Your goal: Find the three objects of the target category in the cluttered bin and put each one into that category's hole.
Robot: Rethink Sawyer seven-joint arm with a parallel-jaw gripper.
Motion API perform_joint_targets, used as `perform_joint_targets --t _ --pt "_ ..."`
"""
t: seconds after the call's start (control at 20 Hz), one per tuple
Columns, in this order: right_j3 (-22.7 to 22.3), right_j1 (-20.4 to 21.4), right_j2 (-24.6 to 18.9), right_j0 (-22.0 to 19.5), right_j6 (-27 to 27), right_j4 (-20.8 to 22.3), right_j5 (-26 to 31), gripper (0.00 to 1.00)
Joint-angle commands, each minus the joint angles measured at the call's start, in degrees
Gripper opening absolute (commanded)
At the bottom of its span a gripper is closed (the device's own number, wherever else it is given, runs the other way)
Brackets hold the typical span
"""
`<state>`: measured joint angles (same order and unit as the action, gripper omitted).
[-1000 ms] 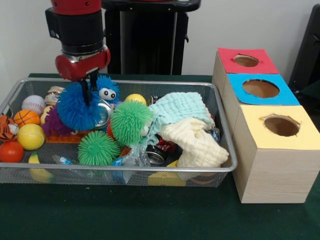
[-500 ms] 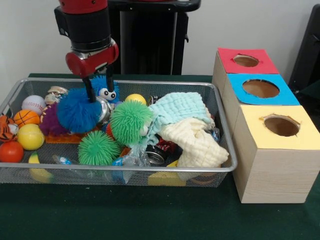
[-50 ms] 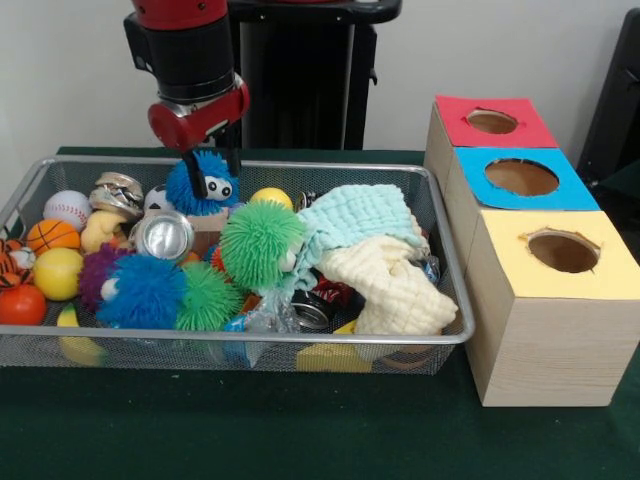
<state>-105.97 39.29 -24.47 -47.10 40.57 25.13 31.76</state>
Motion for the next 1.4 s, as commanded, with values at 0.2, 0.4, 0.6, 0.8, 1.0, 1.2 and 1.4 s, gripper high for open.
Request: perform_joint_targets --t 0.2,0.4,0.6,0.8,1.0,1.2,1.4 --pt "-3.07 -0.5 -4.19 -1.66 7.97 -2.06 -4.31 1.0" --pt "-3.25 0.52 -2.21 0.47 10.93 -1.47 -6.03 1.0" --pt "-6.3 3.97 -0.83 0.54 12.49 -1.56 -7.11 1.0" --pt "-13.88 7.15 0.33 -2.48 12.4 1.1 -12.76 1.0" --pt "-21.35 9.01 1.32 -5.84 12.23 2.41 -16.28 1.0" --pt "-25.29 10.05 4.05 -7.9 12.71 4.04 -20.28 1.0" --pt "-28.38 8.84 5.67 -9.94 13.15 7.77 -30.21 1.0"
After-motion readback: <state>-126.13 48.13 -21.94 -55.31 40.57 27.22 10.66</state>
